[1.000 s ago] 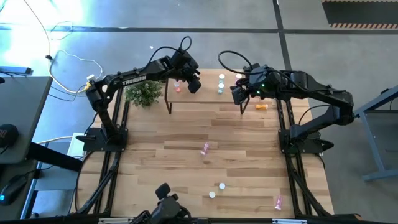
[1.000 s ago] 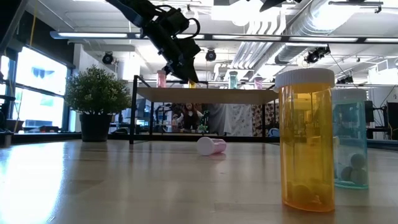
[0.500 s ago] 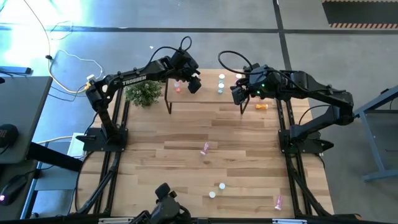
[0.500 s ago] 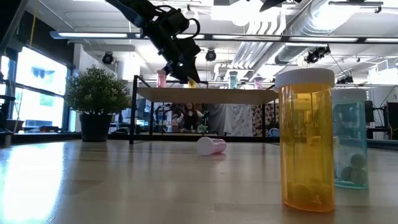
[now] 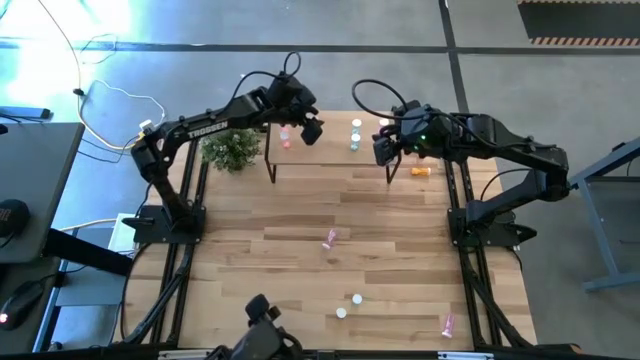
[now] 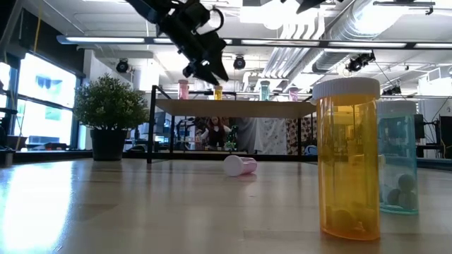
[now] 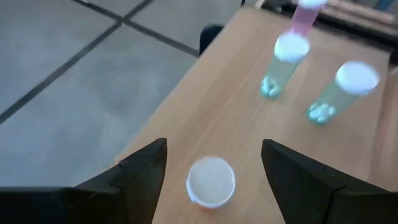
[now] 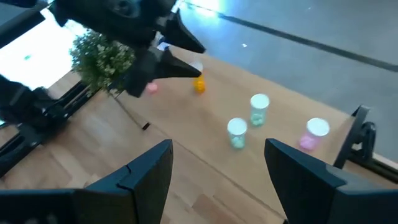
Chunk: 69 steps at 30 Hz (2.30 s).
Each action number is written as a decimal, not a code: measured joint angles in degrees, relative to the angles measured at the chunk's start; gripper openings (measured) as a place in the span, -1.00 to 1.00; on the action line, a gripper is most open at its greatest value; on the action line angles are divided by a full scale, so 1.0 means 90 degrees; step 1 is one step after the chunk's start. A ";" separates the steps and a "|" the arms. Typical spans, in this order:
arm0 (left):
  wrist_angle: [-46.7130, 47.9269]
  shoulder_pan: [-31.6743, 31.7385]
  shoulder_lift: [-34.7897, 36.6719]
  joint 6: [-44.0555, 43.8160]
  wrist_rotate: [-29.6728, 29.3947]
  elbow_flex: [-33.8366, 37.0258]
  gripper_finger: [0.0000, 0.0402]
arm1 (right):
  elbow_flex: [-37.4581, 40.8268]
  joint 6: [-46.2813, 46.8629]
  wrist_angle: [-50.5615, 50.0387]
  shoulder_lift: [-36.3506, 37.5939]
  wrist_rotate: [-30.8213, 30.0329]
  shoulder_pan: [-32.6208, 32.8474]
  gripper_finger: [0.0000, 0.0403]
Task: Pick and place medicine bottles onto shelf by color
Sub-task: Put the pink pill bottle on the shelf aligned with the other pink pill bottles
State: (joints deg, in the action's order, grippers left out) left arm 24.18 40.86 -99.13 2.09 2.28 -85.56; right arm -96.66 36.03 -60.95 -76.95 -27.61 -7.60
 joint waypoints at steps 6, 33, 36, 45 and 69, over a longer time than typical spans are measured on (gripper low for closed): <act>-0.0055 0.0000 0.0424 0.0013 -0.0019 0.0000 0.26 | 0.0005 0.0014 0.0032 0.0048 -0.0530 -0.0015 0.22; 0.0538 -0.0301 0.2312 0.0507 0.0372 -0.0002 0.26 | 0.0001 -0.0162 -0.1145 0.0413 0.0908 -0.4337 0.22; 0.0543 -0.0301 0.2312 0.0507 0.0325 -0.0002 0.26 | 0.0000 -0.0327 -0.1391 0.0283 0.1505 -0.4994 0.22; 0.0553 -0.0304 0.2309 0.0438 0.0253 -0.0002 0.26 | 0.0000 -0.0863 -0.1872 -0.0422 0.2810 -0.5984 0.22; 0.0577 -0.0304 0.2307 0.0437 0.0243 -0.0002 0.26 | 0.0000 -0.6605 -0.2683 -0.2279 0.3443 -0.6533 0.22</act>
State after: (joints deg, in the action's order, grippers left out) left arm 29.36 38.13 -78.37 6.02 4.47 -85.58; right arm -96.66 -23.41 -85.09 -97.46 3.38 -66.39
